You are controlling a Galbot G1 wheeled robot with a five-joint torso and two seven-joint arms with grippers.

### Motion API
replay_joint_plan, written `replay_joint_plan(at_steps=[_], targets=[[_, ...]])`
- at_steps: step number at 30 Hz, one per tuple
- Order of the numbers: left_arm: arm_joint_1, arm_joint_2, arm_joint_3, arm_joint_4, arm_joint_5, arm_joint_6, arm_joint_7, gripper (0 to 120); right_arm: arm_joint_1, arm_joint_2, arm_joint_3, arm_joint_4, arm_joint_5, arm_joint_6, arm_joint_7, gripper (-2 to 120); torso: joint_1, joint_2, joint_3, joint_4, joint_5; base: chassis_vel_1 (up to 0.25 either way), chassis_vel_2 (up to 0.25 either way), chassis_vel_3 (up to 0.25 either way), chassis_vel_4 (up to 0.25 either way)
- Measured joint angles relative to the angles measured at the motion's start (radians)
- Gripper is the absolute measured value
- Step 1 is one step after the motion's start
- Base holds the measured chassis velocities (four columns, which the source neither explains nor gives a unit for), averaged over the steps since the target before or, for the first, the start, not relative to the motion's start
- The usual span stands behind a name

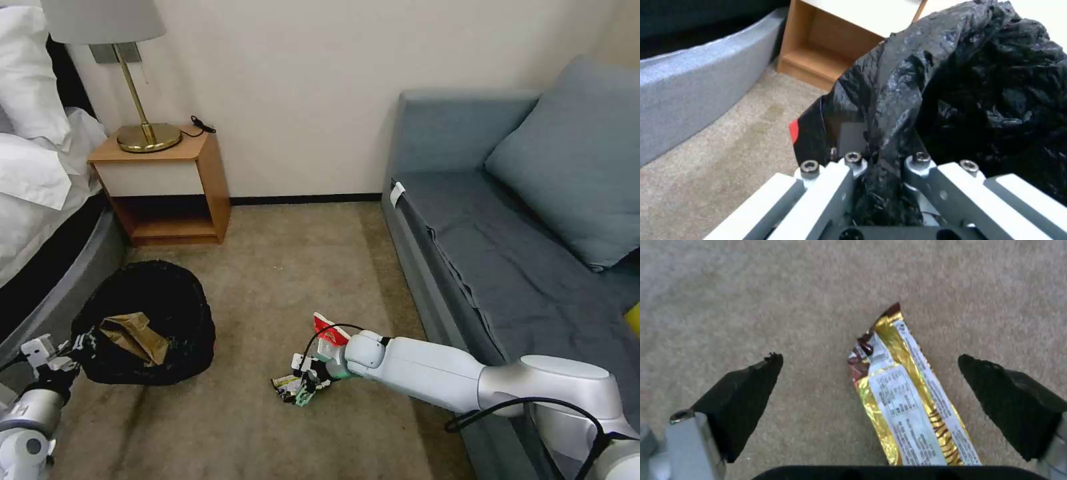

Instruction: Pick up the trash bin, then pick up the garbage on the floor and place it into the trash bin.

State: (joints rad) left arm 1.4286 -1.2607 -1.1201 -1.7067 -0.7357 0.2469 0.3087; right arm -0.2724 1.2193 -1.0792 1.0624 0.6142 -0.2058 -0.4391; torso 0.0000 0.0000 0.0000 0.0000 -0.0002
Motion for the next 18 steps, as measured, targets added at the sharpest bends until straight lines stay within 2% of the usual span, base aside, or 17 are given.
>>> replay_joint_plan(at_steps=[10,18], targets=[[-0.001,-0.005,0.001,0.006,0.001,-0.002,0.001,4,-0.048,0.025,0.027,-0.048,-0.04,0.016,0.011,100,0.0,0.0,0.0,-0.0001,0.0,0.0,0.0,0.0,0.0],[-0.003,-0.001,0.001,0.011,0.002,-0.003,0.001,4,-0.065,0.065,0.056,-0.142,-0.066,0.05,0.025,100,0.0,0.0,0.0,0.0,0.0001,0.0,0.0,0.0,0.0]])
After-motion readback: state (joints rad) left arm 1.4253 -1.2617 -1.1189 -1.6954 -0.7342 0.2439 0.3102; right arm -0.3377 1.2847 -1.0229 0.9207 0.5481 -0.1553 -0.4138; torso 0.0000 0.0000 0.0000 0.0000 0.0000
